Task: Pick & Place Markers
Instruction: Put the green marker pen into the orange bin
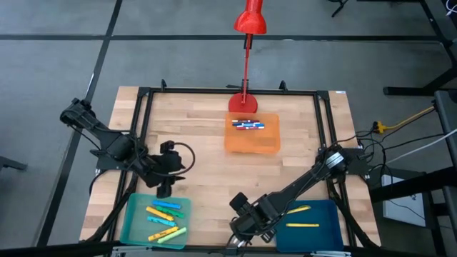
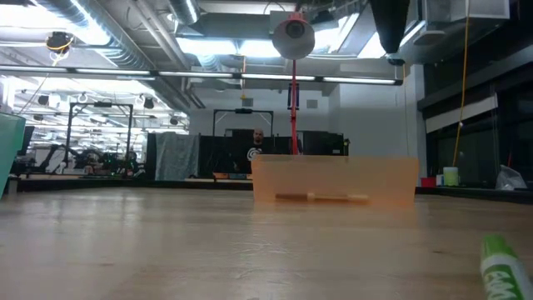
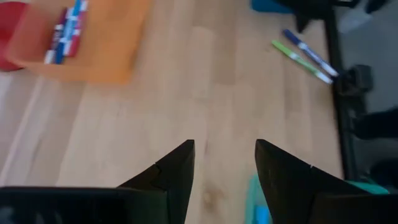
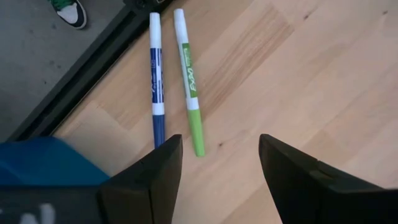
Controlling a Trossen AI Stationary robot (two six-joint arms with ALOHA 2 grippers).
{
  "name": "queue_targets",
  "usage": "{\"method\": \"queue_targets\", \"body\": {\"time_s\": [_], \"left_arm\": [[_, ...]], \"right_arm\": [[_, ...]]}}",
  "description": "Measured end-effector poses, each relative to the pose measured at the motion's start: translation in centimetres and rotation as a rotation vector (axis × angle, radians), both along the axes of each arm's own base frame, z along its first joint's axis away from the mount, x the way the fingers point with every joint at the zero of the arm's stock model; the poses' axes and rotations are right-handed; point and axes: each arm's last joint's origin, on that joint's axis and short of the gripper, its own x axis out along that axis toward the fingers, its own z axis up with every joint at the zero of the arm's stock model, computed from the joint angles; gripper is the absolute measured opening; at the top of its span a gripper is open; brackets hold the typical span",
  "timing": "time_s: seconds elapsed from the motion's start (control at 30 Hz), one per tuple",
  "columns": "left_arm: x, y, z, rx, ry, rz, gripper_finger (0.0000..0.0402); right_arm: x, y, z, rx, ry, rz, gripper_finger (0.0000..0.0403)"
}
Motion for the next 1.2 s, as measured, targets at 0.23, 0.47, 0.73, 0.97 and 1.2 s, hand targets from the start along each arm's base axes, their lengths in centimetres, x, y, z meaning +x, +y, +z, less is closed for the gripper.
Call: {"method": "queue_targets", "body": {"time_s": [0.23, 0.47, 0.73, 0.97, 1.2], "left_arm": [[-1.4, 0.3, 1.1, -0.026, -0.027, -0.09, 0.0088], [-4.3, 1.8, 3.2, -0.046, -0.137, -0.153, 0.0006], [-8.9, 5.0, 5.7, -0.121, -0.31, -0.171, 0.0002], [-11.4, 7.1, 6.6, -0.119, -0.42, -0.158, 0.0002], [-12.4, 7.7, 6.9, -0.125, -0.453, -0.16, 0.0002]], "right_arm": [[0.6, -0.3, -0.6, 0.021, 0.018, -0.041, 0.021], [1.1, -1.1, -0.6, 0.051, 0.035, -0.103, 0.021], [1.2, -1.1, -0.7, 0.065, 0.041, -0.093, 0.021], [1.5, -0.6, -2.1, 0.091, 0.085, -0.084, 0.021], [2.3, -0.1, -4.3, 0.093, 0.117, -0.077, 0.021]]}}
